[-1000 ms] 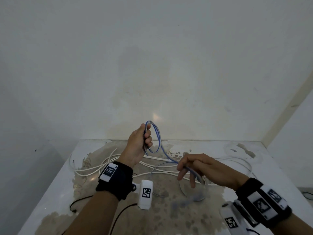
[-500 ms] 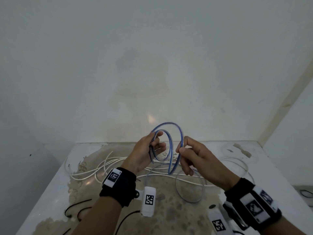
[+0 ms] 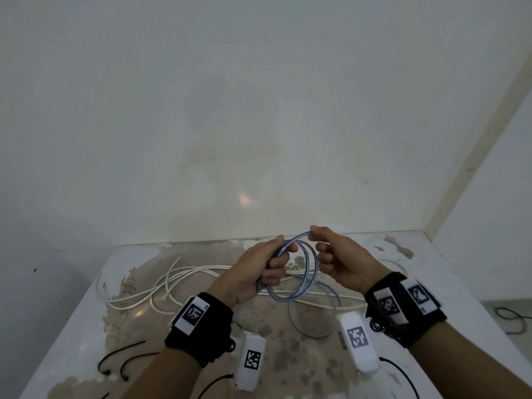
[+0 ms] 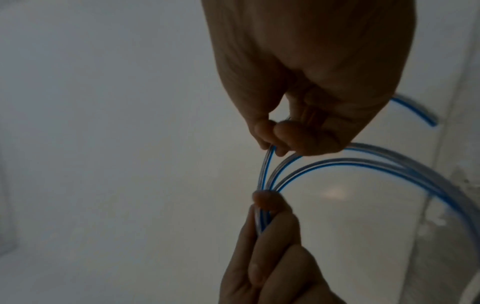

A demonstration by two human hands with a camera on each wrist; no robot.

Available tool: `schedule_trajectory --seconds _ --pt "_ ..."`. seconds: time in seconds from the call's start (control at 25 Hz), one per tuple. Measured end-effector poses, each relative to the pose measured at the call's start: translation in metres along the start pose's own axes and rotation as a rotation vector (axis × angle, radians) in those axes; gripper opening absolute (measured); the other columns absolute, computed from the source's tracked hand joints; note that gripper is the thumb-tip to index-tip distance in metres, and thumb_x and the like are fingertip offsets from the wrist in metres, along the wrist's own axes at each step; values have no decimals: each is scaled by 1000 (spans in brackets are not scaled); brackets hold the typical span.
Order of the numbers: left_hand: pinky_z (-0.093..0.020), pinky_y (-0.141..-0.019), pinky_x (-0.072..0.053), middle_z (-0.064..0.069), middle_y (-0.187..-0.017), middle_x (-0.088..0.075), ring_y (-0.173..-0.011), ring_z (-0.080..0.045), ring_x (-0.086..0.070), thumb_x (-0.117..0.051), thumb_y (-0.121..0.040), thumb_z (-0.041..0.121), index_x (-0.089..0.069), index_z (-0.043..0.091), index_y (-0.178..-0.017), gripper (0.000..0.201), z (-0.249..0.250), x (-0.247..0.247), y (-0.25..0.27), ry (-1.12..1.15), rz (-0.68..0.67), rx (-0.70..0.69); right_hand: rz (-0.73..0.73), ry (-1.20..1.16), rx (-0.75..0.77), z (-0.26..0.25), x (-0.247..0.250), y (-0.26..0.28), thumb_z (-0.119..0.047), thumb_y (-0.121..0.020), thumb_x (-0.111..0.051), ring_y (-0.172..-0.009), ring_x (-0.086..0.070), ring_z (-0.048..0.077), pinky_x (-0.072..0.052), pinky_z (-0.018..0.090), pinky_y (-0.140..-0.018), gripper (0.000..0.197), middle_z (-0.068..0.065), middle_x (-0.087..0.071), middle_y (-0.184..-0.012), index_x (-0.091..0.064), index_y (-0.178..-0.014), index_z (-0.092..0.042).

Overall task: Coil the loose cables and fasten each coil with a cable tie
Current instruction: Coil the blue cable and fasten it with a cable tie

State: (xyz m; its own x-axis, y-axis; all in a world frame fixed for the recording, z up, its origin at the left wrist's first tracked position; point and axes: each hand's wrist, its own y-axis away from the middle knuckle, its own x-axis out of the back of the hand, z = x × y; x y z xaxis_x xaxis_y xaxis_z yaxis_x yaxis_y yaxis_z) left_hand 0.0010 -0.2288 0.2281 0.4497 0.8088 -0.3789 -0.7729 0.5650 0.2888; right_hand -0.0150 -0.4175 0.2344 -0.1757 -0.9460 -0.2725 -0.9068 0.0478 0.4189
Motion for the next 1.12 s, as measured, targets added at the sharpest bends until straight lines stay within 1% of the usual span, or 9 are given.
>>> schedule_trajectory --seconds 0.12,0.2,0.28,0.36,0.52,0.64,0.76,1.0,1.12 --pt "-15 -32 -17 7 -52 -27 -35 -3 -19 -34 -105 32 -55 11 -91 33 0 5 1 44 -35 41 197 156 24 14 21 1 -41 -90 -70 -50 -24 13 -21 23 -41 34 -3 -29 -62 -48 -82 -16" --pt "-14 -31 -16 8 -50 -27 -34 -2 -20 -36 -103 32 -53 13 -87 30 2 8 3 109 -73 65 237 368 227 18 26 6 -49 -94 -62 -61 -42 15 -33 25 -54 37 -3 -45 -75 -50 -88 -14" --pt "-14 -31 -15 9 -49 -28 -33 -1 -22 -40 -99 33 -53 14 -85 27 6 9 4 186 -111 73 65 488 362 19 19 14 -53 -100 -44 -96 -63 11 -47 28 -77 33 -6 -64 -108 -61 -110 -27" --pt "-14 -31 -15 9 -49 -30 -32 0 -24 -41 -98 33 -54 14 -84 27 9 10 5 245 -140 72 -115 517 400 24 9 18 -51 -104 -33 -112 -63 4 -49 27 -94 37 -11 -67 -119 -60 -122 -34" --pt "-14 -32 -25 8 -50 -31 -35 -2 -29 -37 -102 32 -54 11 -88 30 13 15 9 352 -68 -37 -88 417 420 32 2 11 -29 -109 -38 -65 -59 17 -53 34 -74 28 2 -52 -73 -57 -102 -9" --pt "-16 -43 -39 7 -49 -32 -42 -5 -38 -34 -105 30 -60 7 -99 36 10 19 9 300 64 -139 -12 220 334 39 4 4 -22 -108 -40 -47 -30 7 -32 24 -45 24 -1 -28 -67 -59 -102 -8" --pt "-15 -36 -26 6 -51 -29 -38 -3 -26 -32 -105 29 -63 6 -108 39 6 16 8 371 65 -170 48 -3 177 45 -6 2 -22 -108 -40 -44 -24 6 -21 20 -38 25 -2 -29 -68 -61 -107 -7" --pt "-17 -28 -15 8 -43 -26 -29 -4 -21 -32 -103 27 -46 17 -74 33 4 6 -2 642 119 -284 -66 -206 36 55 -47 10 -60 -100 -39 -79 -60 20 -44 33 -64 57 9 -65 -103 -64 -119 -12" --pt "-19 -30 -18 7 -46 -23 -32 -5 -20 -34 -104 32 -41 18 -69 38 -2 1 -4 607 264 -340 -71 -411 88 46 -58 12 -45 -104 -42 -81 -66 27 -50 40 -81 44 11 -69 -83 -59 -120 -7"
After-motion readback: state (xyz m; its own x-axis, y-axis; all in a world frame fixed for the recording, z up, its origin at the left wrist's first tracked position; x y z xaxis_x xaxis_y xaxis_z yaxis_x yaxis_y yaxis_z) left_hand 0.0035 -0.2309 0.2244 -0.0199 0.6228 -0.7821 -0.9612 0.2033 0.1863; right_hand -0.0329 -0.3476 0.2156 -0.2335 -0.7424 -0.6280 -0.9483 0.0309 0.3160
